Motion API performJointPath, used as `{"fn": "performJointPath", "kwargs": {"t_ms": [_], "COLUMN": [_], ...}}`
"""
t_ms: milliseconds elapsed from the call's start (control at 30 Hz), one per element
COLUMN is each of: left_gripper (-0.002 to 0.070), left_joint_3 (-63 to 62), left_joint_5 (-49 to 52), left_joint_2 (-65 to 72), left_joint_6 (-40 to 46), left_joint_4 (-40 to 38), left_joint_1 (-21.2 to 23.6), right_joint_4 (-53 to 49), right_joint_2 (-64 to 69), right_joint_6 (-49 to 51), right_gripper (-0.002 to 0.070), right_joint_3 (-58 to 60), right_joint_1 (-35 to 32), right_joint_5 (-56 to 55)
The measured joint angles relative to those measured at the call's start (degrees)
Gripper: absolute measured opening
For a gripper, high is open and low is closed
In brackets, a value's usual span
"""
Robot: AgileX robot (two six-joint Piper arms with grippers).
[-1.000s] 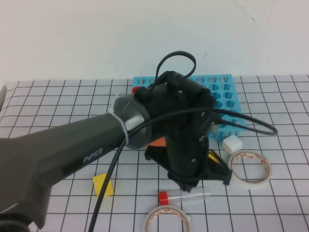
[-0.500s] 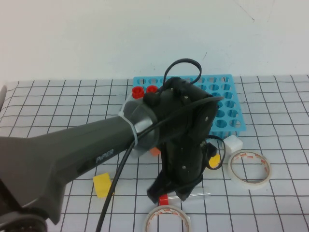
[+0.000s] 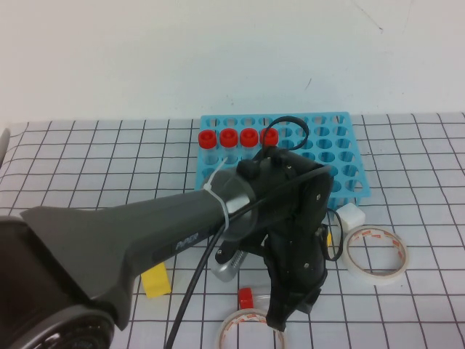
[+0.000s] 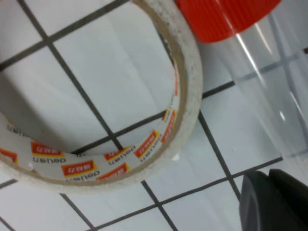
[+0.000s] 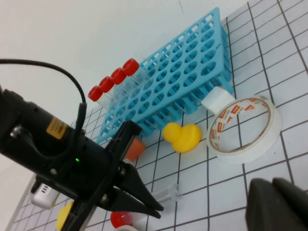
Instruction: Place the test tubes
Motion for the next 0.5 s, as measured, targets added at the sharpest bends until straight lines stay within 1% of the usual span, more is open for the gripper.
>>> {"fn": "performJointPath", "kwargs": {"t_ms": [133, 300, 500], "left_gripper": [-0.0001, -0.0001, -0.0001], "left_joint_3": [0.0, -0.09, -0.09], "left_joint_5": [0.0, -1.71, -2.18], "left_joint_2": [0.0, 0.0, 0.0], "left_joint_6": [3.2, 11.84, 13.45], "left_joint_4": [0.77, 2.62, 3.72], "left_joint_1": [0.0, 0.0, 0.0], "right_joint_4": [0.0, 0.0, 0.0], "right_joint_2": [0.0, 0.0, 0.0], "right_joint_6": [-0.84, -1.05, -1.09], "right_gripper": [-0.0001, -0.0001, -0.0001], "right_joint_3": [0.0, 0.0, 0.0], "right_joint_1": [0.0, 0.0, 0.0], "right_joint_5": [0.0, 0.0, 0.0]}}
